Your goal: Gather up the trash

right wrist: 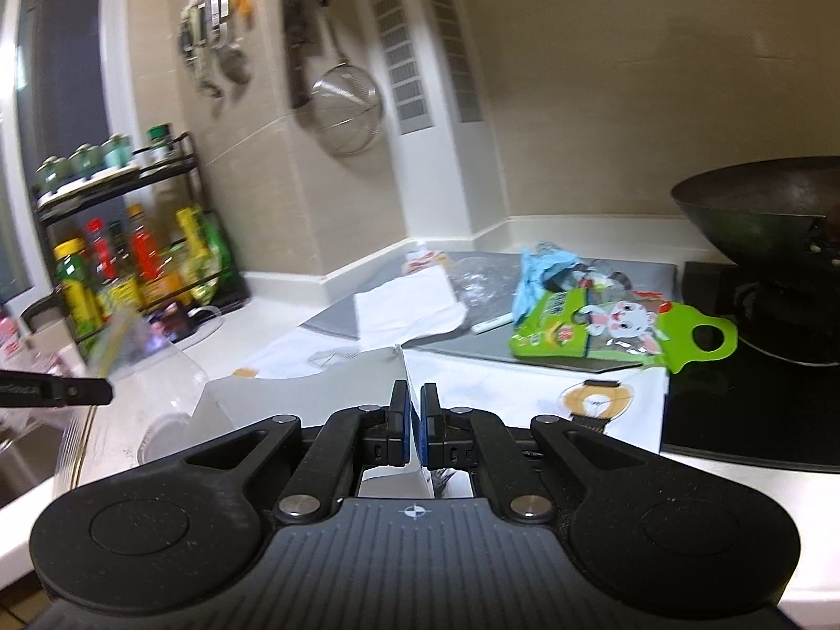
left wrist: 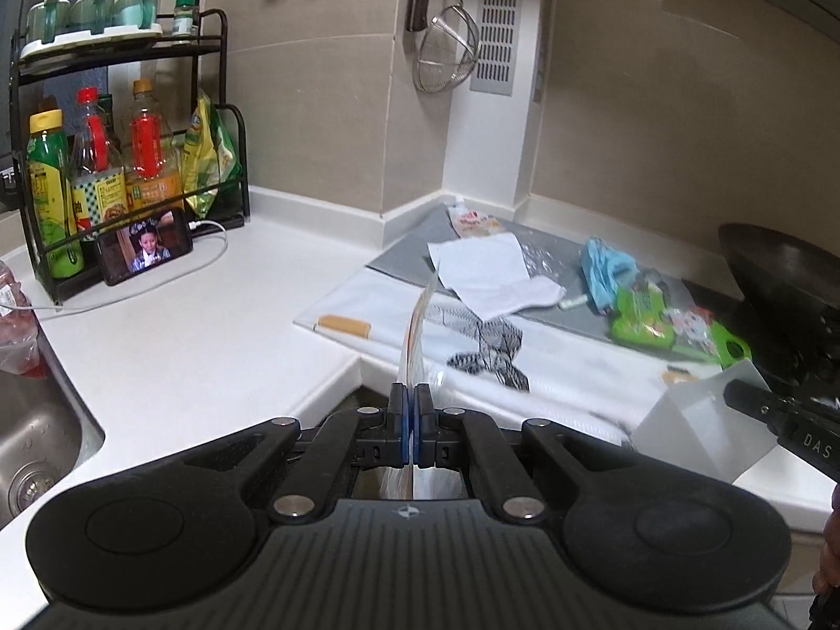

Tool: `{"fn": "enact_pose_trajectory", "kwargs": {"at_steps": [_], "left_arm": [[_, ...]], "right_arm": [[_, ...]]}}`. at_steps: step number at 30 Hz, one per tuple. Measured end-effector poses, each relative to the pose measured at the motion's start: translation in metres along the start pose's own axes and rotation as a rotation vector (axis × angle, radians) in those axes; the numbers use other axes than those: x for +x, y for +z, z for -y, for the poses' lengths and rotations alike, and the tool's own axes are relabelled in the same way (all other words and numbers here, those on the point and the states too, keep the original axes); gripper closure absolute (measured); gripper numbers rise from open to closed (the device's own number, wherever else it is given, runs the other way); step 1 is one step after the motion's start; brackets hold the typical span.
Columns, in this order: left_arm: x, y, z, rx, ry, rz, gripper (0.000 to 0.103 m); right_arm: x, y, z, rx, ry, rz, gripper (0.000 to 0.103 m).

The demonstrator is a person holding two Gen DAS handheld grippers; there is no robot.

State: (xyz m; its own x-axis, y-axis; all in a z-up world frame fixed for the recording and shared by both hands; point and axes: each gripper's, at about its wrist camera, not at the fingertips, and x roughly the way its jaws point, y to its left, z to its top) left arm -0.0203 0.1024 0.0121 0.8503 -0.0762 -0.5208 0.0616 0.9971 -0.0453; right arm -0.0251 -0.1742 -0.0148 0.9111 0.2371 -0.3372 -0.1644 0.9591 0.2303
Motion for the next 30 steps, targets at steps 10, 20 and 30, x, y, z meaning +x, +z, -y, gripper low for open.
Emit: {"fn": "enact_pose_trajectory", "kwargs": {"at_steps": [10,20,30], "left_arm": [[-0.004,-0.033,0.009,0.035,-0.031,-0.076,0.102],[0.03,-0.084,0.02,0.038,-0.05,-0.197,0.102],[0.066,-0.12,0.02,0.038,-0.054,-0.317,0.102]], "right_arm": [[-0.015,-0.033,-0.02,-0.056,0.063,-0.094,0.099],[0.005,-0.08,-0.022,-0.061,0.084,-0.255,0.099],[0.022,-0.12,0.001,-0.119,0.007,-0.361,0.099]]}}
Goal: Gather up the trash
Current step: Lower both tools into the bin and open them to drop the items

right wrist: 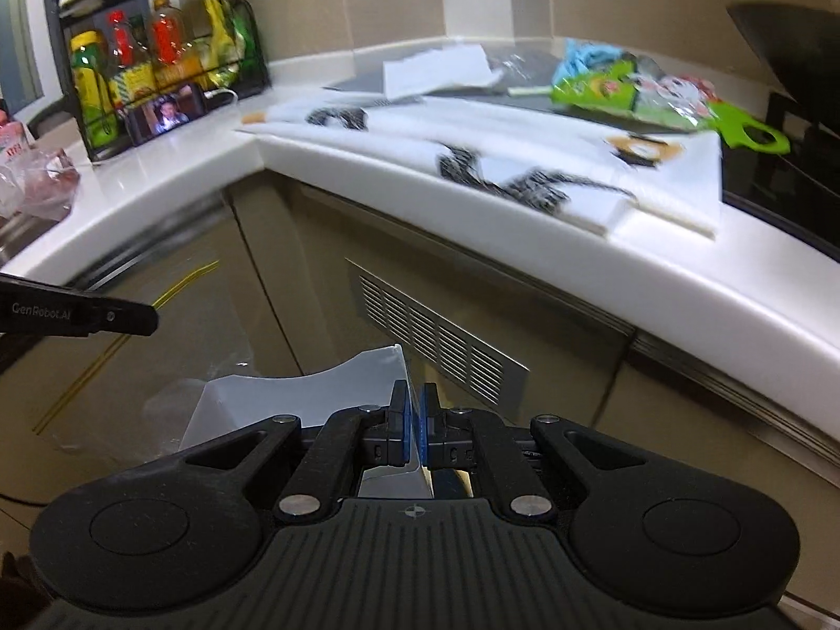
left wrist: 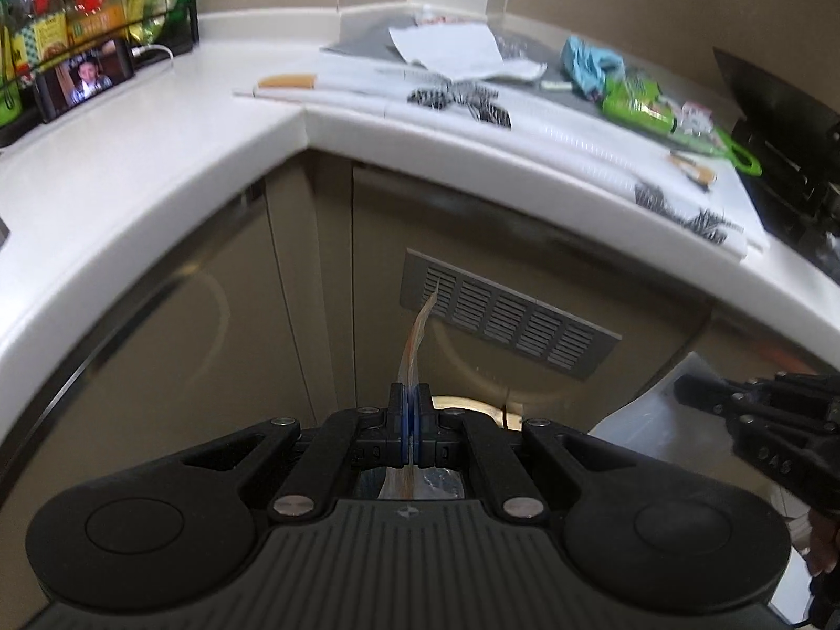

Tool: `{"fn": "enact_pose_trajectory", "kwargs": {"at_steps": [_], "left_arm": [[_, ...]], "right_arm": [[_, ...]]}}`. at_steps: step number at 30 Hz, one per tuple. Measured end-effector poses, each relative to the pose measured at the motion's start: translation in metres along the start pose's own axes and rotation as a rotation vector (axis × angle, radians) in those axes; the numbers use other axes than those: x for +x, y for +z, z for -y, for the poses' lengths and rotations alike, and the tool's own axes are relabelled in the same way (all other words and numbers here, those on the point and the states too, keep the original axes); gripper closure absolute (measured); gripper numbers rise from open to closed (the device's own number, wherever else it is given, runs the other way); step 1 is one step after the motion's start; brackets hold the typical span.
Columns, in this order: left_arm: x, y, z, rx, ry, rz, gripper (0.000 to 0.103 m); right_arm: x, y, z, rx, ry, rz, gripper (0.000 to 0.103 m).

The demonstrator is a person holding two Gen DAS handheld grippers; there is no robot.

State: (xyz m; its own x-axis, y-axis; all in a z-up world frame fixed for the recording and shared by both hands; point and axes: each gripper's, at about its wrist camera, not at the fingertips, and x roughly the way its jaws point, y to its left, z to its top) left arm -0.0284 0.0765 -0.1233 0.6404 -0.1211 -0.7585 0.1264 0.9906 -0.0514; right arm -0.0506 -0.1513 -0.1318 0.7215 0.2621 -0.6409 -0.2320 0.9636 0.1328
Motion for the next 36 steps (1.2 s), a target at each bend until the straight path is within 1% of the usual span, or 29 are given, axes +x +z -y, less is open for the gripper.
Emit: {"fn": "enact_pose_trajectory", "kwargs": {"at_steps": [3,7,10,12,17,19,22,26,31,36], "left_arm": [[0.009,-0.003,0.002,0.001,-0.002,-0.018,0.102],[0.024,-0.008,0.002,-0.008,-0.014,-0.056,0.102],[0.04,-0.014,-0.001,-0.018,-0.03,-0.104,0.102],[0.05,-0.018,-0.002,-0.02,-0.025,-0.132,0.102],[0.072,-0.024,0.0,-0.012,-0.032,-0.175,0.102],[0.078,-0.026,0.001,-0.012,-0.032,-0.196,0.102],[0.087,-0.028,0.004,-0.003,-0.033,-0.225,0.102],[0.09,-0.029,0.004,0.006,-0.033,-0.233,0.102],[0.087,-0.026,0.0,-0.002,-0.036,-0.215,0.102],[0.074,-0.028,-0.004,-0.004,-0.042,-0.197,0.102]], "right_arm": [[0.0,-0.006,0.007,-0.007,-0.012,-0.007,0.099],[0.012,-0.012,0.013,-0.014,0.003,-0.028,0.099],[0.032,-0.019,0.012,-0.04,-0.006,-0.071,0.099],[0.049,-0.026,0.013,-0.048,-0.024,-0.115,0.099],[0.084,-0.041,0.015,-0.036,-0.031,-0.218,0.099],[0.091,-0.043,0.015,-0.023,-0.032,-0.239,0.099],[0.096,-0.044,0.014,-0.024,-0.034,-0.244,0.099],[0.085,-0.039,0.007,-0.066,-0.015,-0.195,0.099],[0.047,-0.029,0.006,-0.207,-0.002,-0.152,0.099],[-0.005,-0.022,0.025,-0.372,-0.068,-0.11,0.099]]}}
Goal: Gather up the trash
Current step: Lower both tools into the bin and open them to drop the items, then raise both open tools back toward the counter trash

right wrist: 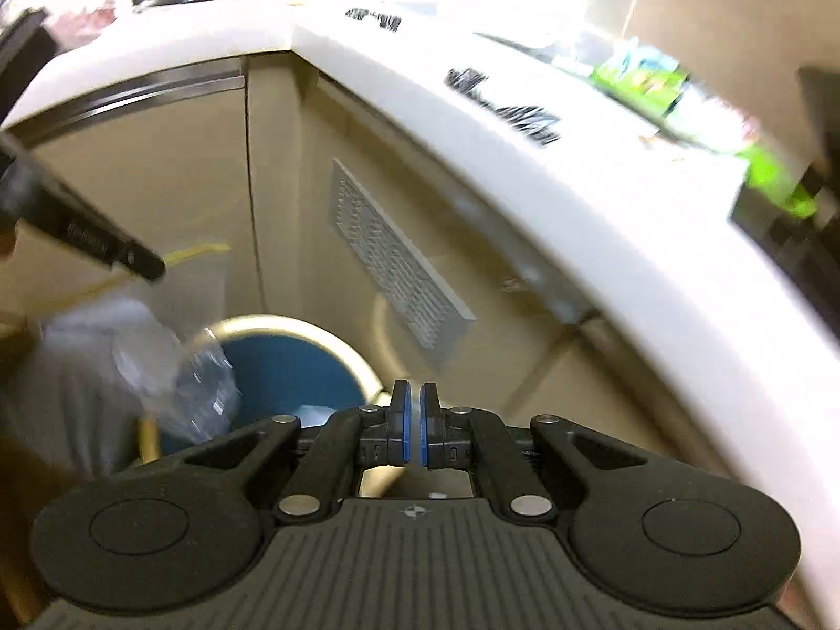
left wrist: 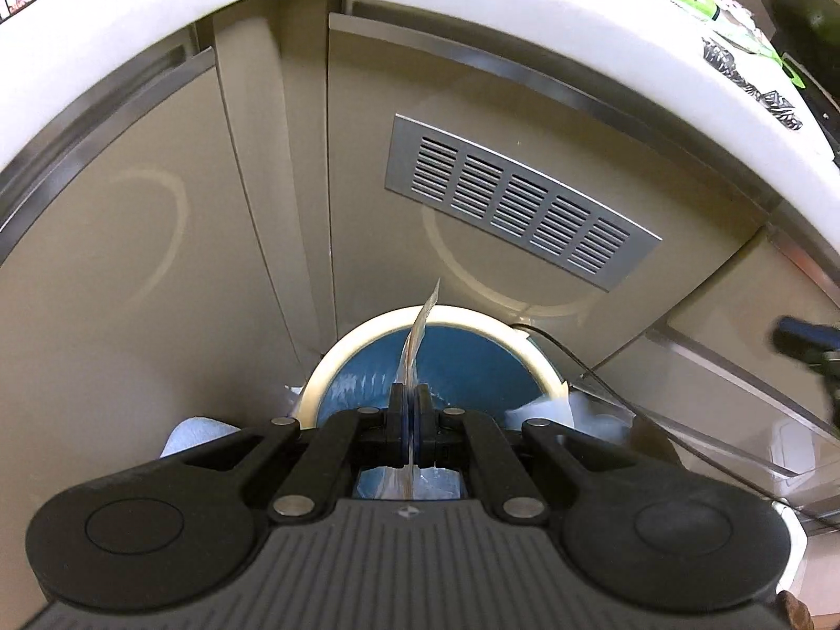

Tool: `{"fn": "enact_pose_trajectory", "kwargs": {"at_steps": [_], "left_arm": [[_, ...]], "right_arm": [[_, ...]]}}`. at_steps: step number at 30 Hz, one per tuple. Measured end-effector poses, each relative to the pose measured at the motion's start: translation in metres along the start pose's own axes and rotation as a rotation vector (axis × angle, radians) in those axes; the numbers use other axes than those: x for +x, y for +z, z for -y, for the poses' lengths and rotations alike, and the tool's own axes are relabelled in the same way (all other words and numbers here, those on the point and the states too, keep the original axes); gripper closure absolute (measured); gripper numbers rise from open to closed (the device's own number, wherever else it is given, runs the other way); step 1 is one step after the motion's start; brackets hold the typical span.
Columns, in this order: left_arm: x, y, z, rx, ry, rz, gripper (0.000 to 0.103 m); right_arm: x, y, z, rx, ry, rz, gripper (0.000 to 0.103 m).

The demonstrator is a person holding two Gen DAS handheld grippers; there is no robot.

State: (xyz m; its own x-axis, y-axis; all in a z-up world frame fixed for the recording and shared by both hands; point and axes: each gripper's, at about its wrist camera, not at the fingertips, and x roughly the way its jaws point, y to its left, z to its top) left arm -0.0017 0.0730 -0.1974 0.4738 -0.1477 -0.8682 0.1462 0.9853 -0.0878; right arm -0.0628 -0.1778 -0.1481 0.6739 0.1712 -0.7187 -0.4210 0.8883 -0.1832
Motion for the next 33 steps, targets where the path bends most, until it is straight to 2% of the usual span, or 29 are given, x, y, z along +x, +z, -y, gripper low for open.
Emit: {"fn": "enact_pose_trajectory", "kwargs": {"at_steps": [4,8,12,17,18,19,20,21,22,23,24,27,30,32,33], "left_arm": [[-0.003,-0.001,0.003,0.0,-0.003,0.006,0.102],[-0.006,0.0,0.007,0.019,0.011,0.009,0.102],[0.001,0.001,0.008,0.016,0.014,-0.001,0.102],[0.02,-0.001,0.01,0.028,-0.04,-0.056,0.101],[0.028,-0.002,0.011,0.031,-0.05,-0.076,0.098],[0.036,-0.002,0.012,0.031,-0.058,-0.102,0.087],[0.044,-0.003,0.012,0.033,-0.064,-0.13,0.077],[0.053,-0.004,0.012,0.037,-0.067,-0.161,0.049],[0.06,-0.005,0.013,0.038,-0.067,-0.189,0.024],[0.066,-0.007,0.012,0.036,-0.065,-0.206,0.017],[0.069,-0.008,0.011,0.033,-0.063,-0.214,0.015],[0.067,-0.006,0.01,0.028,-0.056,-0.22,0.015],[0.045,0.001,0.005,0.004,-0.033,-0.154,0.015],[0.02,0.009,0.001,-0.015,-0.02,-0.088,0.012],[0.004,0.013,-0.003,-0.028,-0.017,-0.048,0.004]], "right_arm": [[-0.022,-0.009,0.023,0.033,-0.023,0.018,0.099],[-0.018,-0.011,0.02,0.113,0.005,0.034,0.099],[-0.026,-0.013,0.011,0.082,0.046,0.047,0.099],[-0.038,-0.025,0.022,0.053,0.056,0.026,0.097],[-0.037,-0.025,0.023,0.055,0.052,0.027,0.096],[-0.037,-0.026,0.024,0.07,0.052,0.028,0.089],[-0.035,-0.027,0.026,0.1,0.054,0.028,0.077],[-0.032,-0.027,0.026,0.14,0.059,0.027,0.071],[-0.029,-0.026,0.024,0.173,0.069,0.027,0.062],[-0.026,-0.026,0.023,0.197,0.084,0.031,0.061],[-0.024,-0.025,0.02,0.21,0.096,0.04,0.061],[-0.022,-0.02,0.012,0.245,0.109,0.08,0.049],[-0.026,-0.008,0.011,0.291,0.132,0.146,0.031],[-0.035,0.001,0.015,0.332,0.133,0.215,0.013],[-0.04,0.006,0.017,0.356,0.138,0.253,0.009]]}}
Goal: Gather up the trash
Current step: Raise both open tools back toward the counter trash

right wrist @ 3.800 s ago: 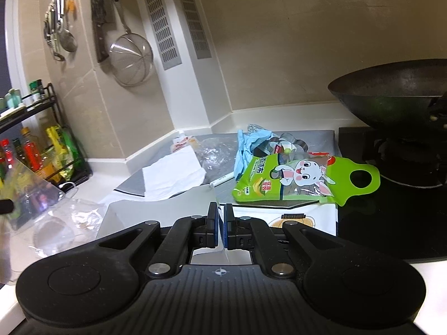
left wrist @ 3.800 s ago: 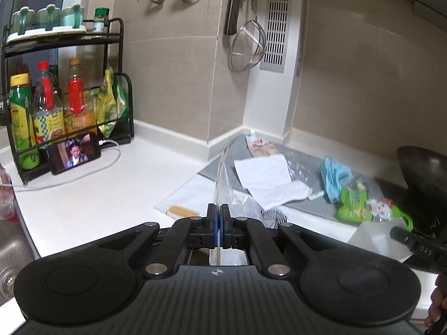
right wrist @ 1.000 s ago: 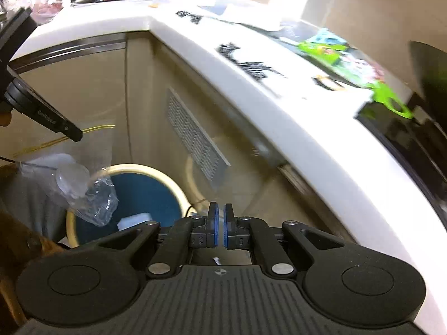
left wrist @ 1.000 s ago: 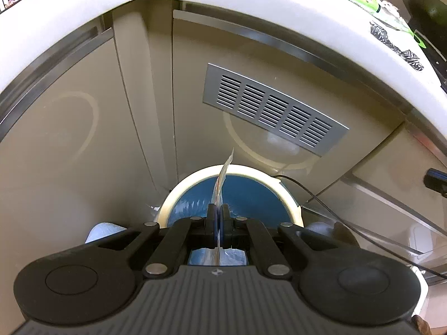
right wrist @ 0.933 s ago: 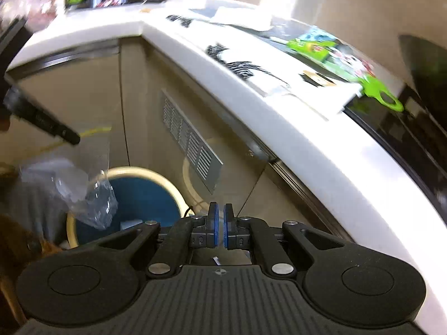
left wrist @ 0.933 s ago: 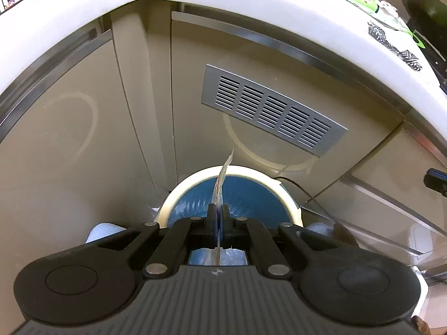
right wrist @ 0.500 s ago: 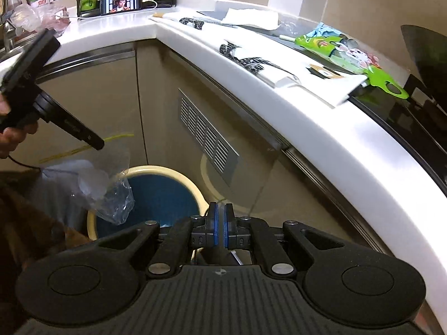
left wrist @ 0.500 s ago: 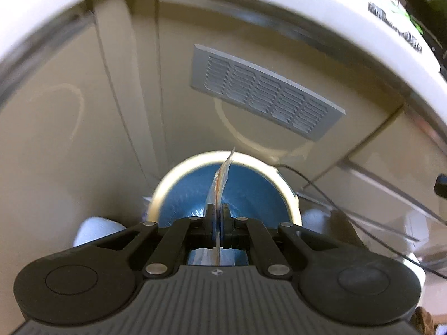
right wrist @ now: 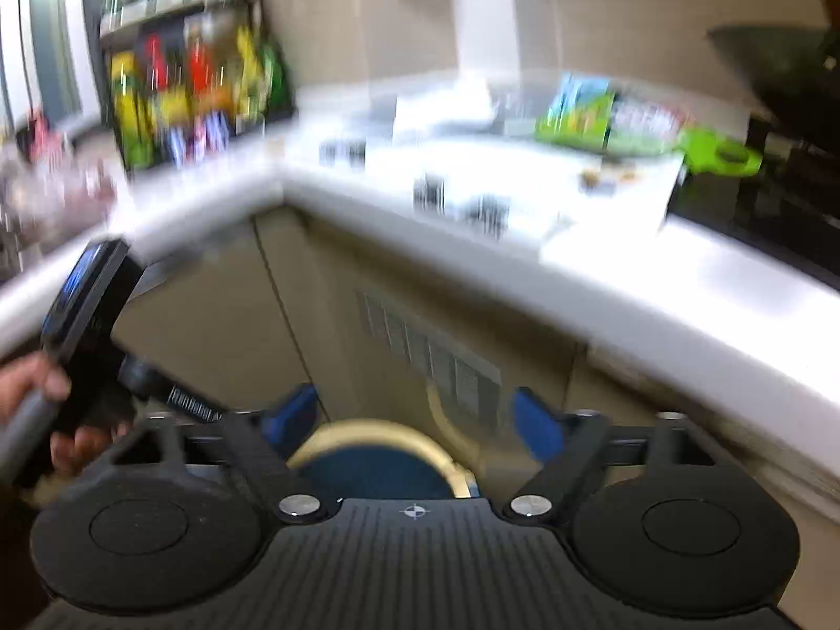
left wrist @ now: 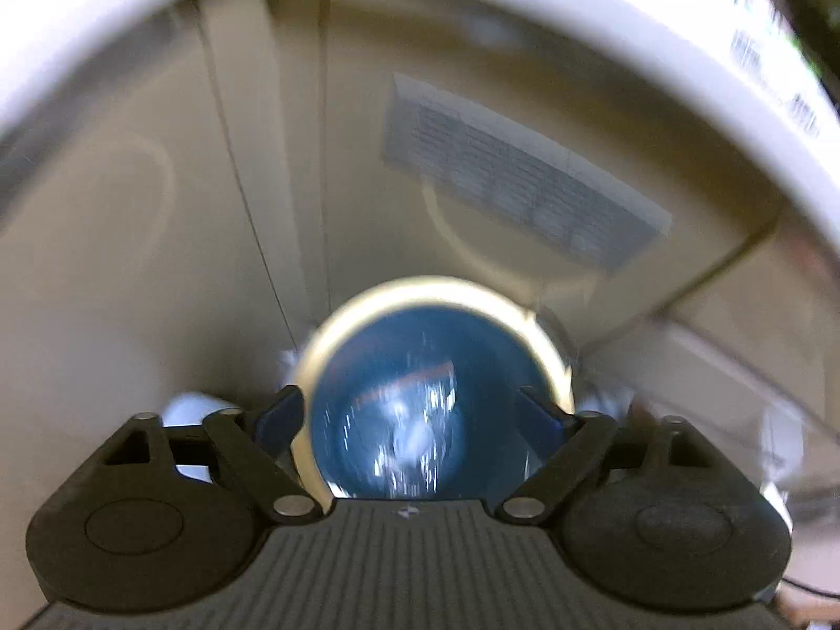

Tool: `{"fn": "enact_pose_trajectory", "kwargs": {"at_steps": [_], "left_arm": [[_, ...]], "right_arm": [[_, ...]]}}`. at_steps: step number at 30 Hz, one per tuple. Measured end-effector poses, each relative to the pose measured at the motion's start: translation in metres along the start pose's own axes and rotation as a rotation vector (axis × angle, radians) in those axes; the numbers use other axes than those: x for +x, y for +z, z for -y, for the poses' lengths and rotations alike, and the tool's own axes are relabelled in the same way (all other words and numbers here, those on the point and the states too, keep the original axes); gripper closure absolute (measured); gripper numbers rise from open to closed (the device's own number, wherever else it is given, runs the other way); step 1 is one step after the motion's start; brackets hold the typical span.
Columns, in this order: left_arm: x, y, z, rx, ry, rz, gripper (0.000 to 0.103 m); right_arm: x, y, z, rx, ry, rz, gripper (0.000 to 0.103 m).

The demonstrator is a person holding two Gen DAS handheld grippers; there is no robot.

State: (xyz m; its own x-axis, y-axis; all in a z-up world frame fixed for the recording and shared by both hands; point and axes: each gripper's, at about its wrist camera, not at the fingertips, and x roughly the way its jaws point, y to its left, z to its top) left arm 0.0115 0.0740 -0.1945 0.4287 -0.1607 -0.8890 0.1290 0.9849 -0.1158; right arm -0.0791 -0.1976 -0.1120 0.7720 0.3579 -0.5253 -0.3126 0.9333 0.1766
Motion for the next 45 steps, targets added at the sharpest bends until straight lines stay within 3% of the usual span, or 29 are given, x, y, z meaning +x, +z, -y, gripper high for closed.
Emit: {"fn": "enact_pose_trajectory", "kwargs": {"at_steps": [2,4,6,11,15,20,24,28,35,41,45], "left_arm": [[-0.03,0.004,-0.006,-0.036,0.007,0.086,0.0],[-0.055,0.006,-0.009,-0.042,-0.013,0.145,0.0],[-0.072,0.006,-0.011,-0.033,-0.002,0.191,0.0],[-0.105,0.01,-0.011,0.032,0.108,0.317,0.0],[-0.123,0.017,-0.008,0.051,0.133,0.38,0.0],[-0.127,0.029,-0.006,0.049,0.143,0.404,0.0],[-0.13,0.032,-0.001,0.045,0.124,0.411,0.0],[-0.138,0.034,0.001,0.059,0.157,0.455,0.0],[-0.142,0.04,-0.014,-0.017,0.128,0.454,0.0],[-0.141,0.044,-0.015,-0.013,0.153,0.456,0.0],[-0.139,0.046,-0.014,-0.024,0.143,0.451,0.0]], "right_arm": [[-0.009,0.012,0.001,0.045,0.023,0.068,0.0],[-0.016,0.021,0.0,0.051,0.044,0.103,0.0],[-0.022,0.025,-0.003,-0.012,0.045,0.104,0.0],[-0.06,0.016,-0.002,-0.24,-0.021,0.079,0.0],[-0.106,0.02,0.008,-0.253,-0.011,0.047,0.0],[-0.144,0.025,0.01,-0.263,-0.058,0.163,0.0],[-0.119,0.03,0.011,-0.174,-0.064,0.208,0.0],[-0.085,0.039,0.005,-0.11,-0.076,0.228,0.0],[-0.042,0.045,-0.002,0.007,-0.108,0.24,0.0],[-0.024,0.04,0.01,0.13,-0.127,0.201,0.0],[-0.024,0.038,0.012,0.136,-0.129,0.206,0.0]]}}
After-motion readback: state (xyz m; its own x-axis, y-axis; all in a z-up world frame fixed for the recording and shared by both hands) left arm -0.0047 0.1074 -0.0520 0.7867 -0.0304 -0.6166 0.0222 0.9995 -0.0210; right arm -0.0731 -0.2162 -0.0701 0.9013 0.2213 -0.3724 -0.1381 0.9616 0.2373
